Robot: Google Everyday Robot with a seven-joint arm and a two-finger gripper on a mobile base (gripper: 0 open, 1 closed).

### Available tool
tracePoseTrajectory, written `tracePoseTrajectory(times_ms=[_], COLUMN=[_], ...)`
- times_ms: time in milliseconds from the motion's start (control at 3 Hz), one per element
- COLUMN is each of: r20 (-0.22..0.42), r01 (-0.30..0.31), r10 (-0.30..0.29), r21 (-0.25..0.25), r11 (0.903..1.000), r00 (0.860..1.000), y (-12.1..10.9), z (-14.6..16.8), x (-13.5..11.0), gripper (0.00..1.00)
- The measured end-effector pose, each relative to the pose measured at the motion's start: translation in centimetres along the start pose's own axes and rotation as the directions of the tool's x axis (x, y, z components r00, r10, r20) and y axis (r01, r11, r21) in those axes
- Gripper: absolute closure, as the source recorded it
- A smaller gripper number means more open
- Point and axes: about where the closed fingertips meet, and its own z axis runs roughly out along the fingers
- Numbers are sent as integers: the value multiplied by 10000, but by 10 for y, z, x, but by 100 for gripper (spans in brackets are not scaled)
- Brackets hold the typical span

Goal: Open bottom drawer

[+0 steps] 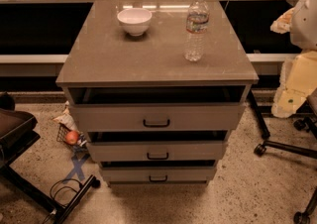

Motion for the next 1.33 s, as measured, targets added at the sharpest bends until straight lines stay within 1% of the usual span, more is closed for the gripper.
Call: tracePoseTrajectory(times_ms=[333, 667, 1000, 1333], r20=[1, 336, 1135, 1967], r01=[0, -157, -548, -619], r10=[0, 162, 611, 741], r21=[2, -153, -579, -675], r11=[10000, 9998, 9968, 9958], r00=[10000, 9993, 9917, 9777], y=[0, 3, 8, 24], z=[0, 14, 56, 97], x=[0, 3, 10, 12], gripper=[0, 0, 0, 0])
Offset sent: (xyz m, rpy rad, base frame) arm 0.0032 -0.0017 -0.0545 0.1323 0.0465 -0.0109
